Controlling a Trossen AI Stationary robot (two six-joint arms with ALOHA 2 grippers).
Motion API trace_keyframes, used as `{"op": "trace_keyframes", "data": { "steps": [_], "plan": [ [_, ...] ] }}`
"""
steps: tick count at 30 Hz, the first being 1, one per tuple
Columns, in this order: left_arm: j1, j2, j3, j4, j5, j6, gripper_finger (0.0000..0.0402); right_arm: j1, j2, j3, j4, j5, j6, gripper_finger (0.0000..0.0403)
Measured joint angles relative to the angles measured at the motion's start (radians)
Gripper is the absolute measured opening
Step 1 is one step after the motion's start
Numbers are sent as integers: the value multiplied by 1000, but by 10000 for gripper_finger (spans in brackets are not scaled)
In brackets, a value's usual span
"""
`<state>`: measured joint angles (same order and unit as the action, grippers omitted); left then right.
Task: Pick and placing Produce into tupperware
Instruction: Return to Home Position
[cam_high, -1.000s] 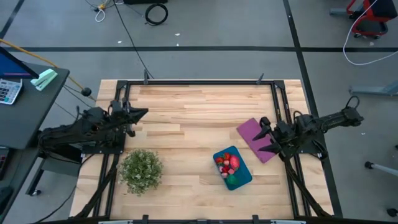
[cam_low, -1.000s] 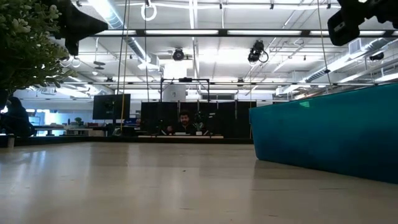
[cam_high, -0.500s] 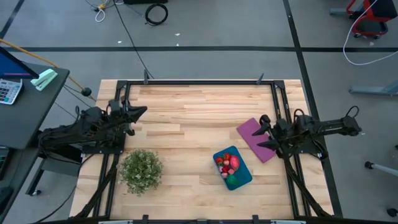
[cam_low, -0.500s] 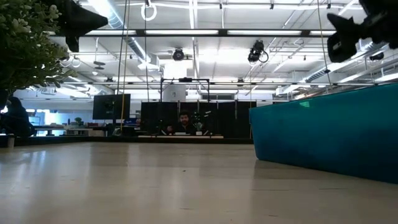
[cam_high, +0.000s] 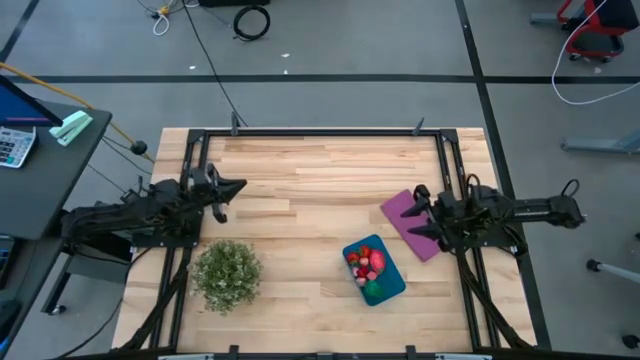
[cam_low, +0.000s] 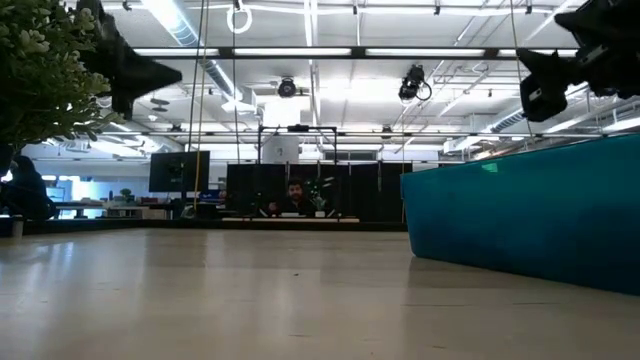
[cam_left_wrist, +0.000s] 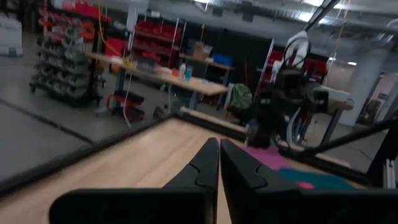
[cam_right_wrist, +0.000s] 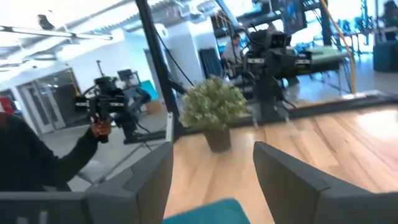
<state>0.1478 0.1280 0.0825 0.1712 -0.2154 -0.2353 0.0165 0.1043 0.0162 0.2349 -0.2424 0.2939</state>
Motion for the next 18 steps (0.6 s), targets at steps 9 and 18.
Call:
{"op": "trace_keyframes", "data": {
  "steps": [9, 18],
  "plan": [
    [0, 1, -73, -58, -1, -49, 12, -49, 0, 0, -141, 33, 48, 230],
    [-1, 4, -72, -120, 7, 3, 25, -46, 5, 2, -200, 51, 72, 230]
  ]
}}
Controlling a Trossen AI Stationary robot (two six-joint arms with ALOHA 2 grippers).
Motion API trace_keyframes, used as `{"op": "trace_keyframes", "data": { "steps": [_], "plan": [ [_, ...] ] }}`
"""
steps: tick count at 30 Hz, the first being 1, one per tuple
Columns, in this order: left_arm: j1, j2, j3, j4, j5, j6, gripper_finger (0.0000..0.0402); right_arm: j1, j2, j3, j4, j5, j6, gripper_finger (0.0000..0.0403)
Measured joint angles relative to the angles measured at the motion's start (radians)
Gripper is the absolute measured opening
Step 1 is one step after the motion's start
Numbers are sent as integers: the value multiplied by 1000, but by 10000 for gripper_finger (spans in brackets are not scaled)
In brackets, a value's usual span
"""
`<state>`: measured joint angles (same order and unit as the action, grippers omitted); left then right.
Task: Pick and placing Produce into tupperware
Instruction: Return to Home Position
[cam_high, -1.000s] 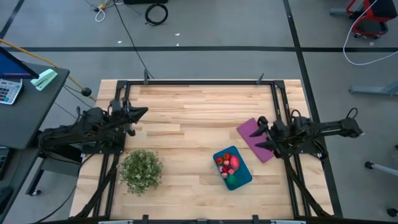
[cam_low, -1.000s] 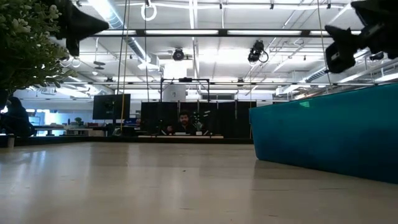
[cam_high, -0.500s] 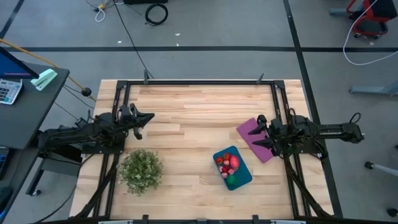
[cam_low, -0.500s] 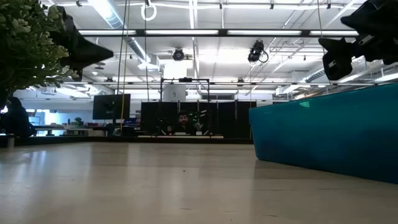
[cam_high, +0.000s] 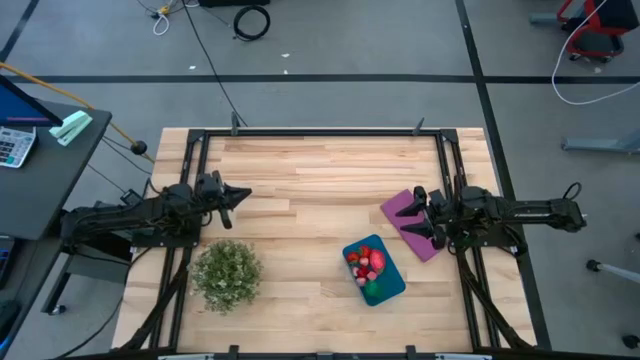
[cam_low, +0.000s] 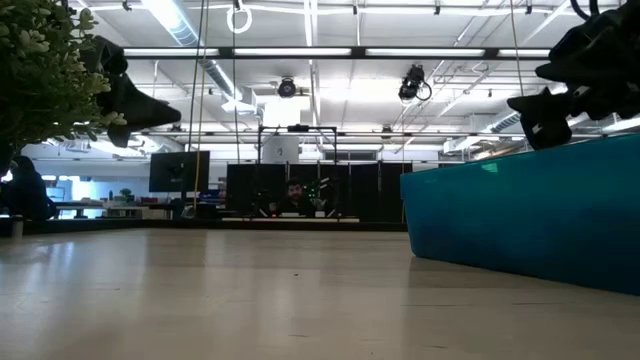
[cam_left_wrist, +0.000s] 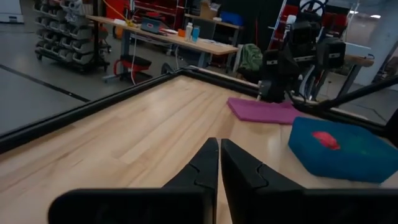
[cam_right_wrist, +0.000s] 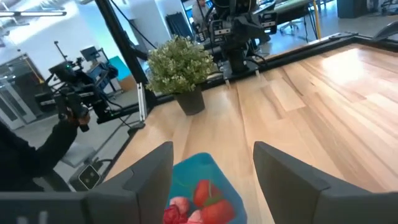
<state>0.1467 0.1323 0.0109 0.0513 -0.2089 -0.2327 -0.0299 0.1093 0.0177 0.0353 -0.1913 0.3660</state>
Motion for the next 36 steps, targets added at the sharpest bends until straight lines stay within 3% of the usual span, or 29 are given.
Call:
{"op": "trace_keyframes", "data": {
  "steps": [36],
  "plan": [
    [0, 5, -2, 13, -3, -11, 30, 0, 0, 0, -3, 0, -2, 230]
  ]
}}
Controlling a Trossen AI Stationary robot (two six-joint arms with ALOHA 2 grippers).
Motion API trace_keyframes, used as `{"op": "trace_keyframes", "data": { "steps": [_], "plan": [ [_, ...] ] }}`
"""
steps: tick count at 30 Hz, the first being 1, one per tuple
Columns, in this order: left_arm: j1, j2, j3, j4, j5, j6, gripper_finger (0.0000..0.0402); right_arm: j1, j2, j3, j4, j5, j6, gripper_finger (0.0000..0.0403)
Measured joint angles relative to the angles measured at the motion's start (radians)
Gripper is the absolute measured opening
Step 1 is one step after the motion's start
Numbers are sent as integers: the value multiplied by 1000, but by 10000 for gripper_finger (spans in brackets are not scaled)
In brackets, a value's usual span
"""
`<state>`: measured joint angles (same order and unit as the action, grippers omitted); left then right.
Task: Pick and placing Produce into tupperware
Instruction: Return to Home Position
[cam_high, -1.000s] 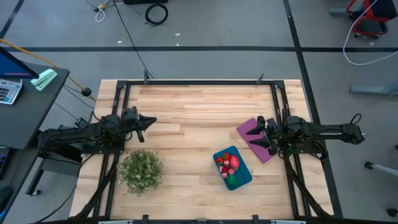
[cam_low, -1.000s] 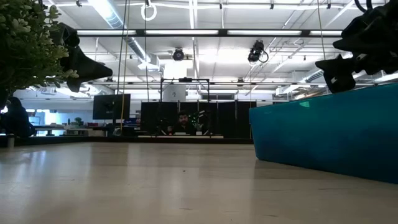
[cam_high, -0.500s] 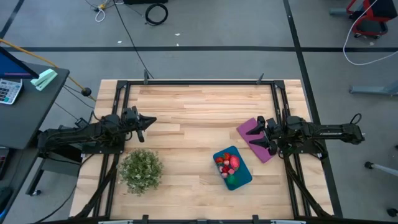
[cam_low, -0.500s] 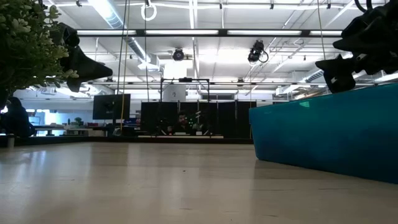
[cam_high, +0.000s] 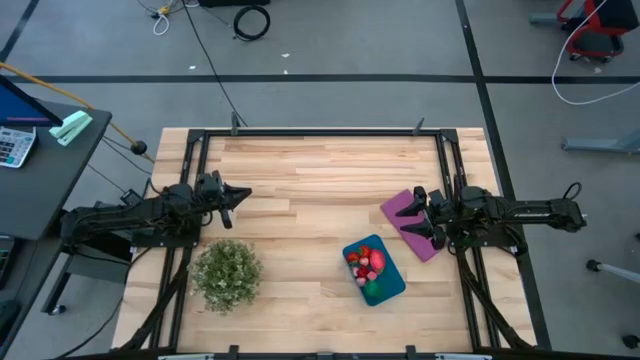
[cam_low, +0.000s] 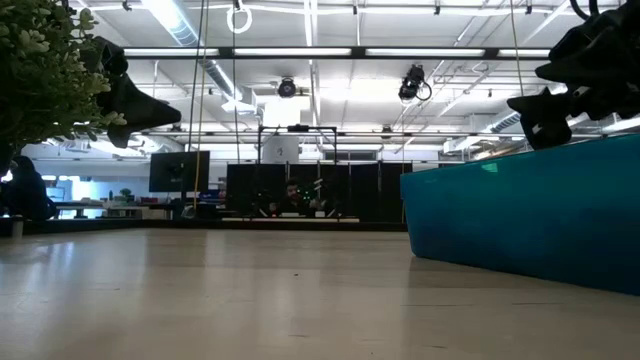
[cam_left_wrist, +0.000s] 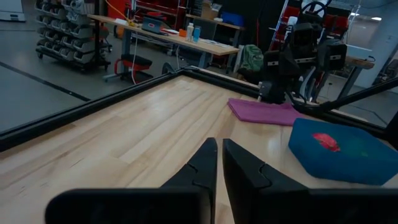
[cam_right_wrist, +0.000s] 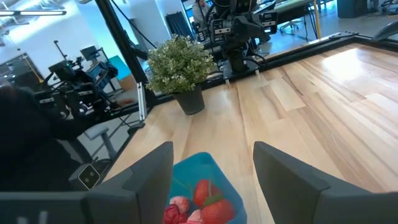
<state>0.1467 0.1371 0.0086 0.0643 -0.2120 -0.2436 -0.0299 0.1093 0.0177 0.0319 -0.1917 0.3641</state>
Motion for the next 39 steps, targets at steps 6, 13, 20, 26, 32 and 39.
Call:
{"op": "trace_keyframes", "data": {
  "steps": [6, 13, 20, 26, 32, 39],
  "plan": [
    [0, 0, 0, 0, 0, 0, 23, 0, 0, 0, 0, 0, 0, 230],
    [0, 0, 0, 0, 0, 0, 32, 0, 0, 0, 0, 0, 0, 230],
    [0, 0, 0, 0, 0, 0, 33, 0, 0, 0, 0, 0, 0, 230],
    [0, 0, 0, 0, 0, 0, 24, 0, 0, 0, 0, 0, 0, 230],
    [0, 0, 0, 0, 0, 0, 29, 0, 0, 0, 0, 0, 0, 230],
    [0, 0, 0, 0, 0, 0, 35, 0, 0, 0, 0, 0, 0, 230]
  ]
}}
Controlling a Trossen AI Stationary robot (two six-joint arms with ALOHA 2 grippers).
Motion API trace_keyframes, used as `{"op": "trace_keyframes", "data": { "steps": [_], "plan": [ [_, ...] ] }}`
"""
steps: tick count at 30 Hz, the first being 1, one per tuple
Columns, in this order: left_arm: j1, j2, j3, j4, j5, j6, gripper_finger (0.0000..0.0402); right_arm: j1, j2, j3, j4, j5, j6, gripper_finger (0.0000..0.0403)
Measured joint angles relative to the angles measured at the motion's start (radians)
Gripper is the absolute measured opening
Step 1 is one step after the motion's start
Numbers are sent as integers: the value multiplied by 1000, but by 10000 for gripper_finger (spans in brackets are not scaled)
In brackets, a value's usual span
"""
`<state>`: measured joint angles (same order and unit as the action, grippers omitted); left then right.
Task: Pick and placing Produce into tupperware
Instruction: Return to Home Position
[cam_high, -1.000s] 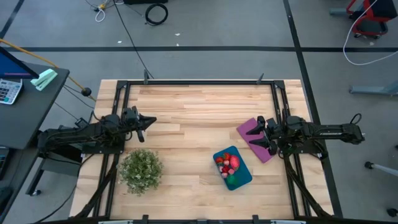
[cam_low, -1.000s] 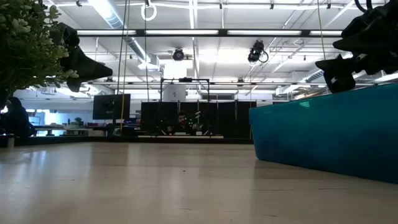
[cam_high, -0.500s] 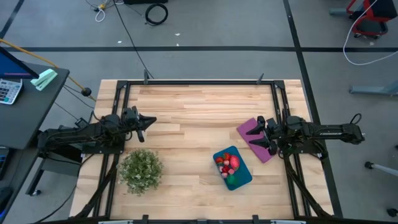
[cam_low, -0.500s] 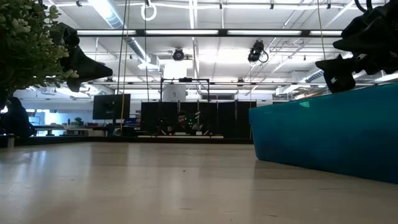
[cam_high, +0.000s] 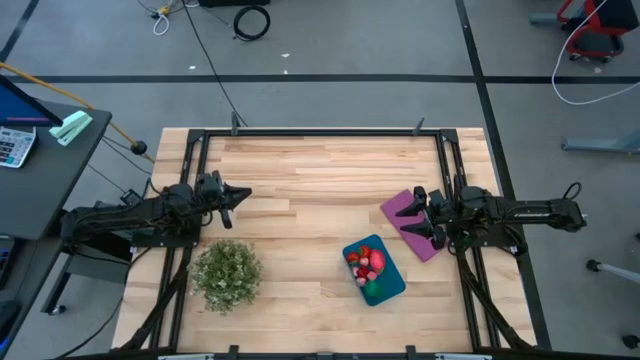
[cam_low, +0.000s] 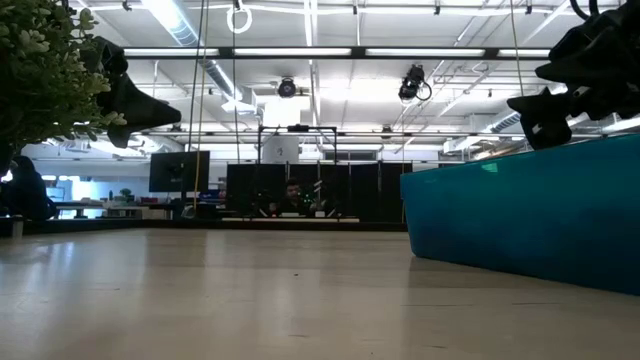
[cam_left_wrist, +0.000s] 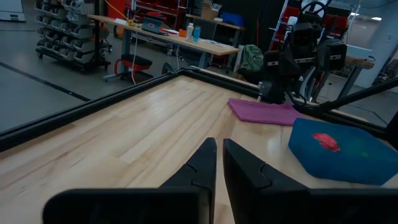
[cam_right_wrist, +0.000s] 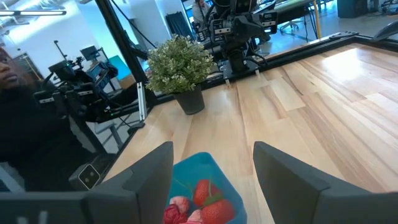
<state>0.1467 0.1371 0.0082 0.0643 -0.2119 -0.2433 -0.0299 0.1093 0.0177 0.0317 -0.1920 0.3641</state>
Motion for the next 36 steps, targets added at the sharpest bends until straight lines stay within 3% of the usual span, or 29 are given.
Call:
{"op": "trace_keyframes", "data": {
  "steps": [28, 36],
  "plan": [
    [0, 0, 0, 0, 0, 0, 23, 0, 0, 0, 0, 0, 0, 230],
    [0, 0, 0, 0, 0, 0, 36, 0, 0, 0, 0, 0, 0, 230]
  ]
}}
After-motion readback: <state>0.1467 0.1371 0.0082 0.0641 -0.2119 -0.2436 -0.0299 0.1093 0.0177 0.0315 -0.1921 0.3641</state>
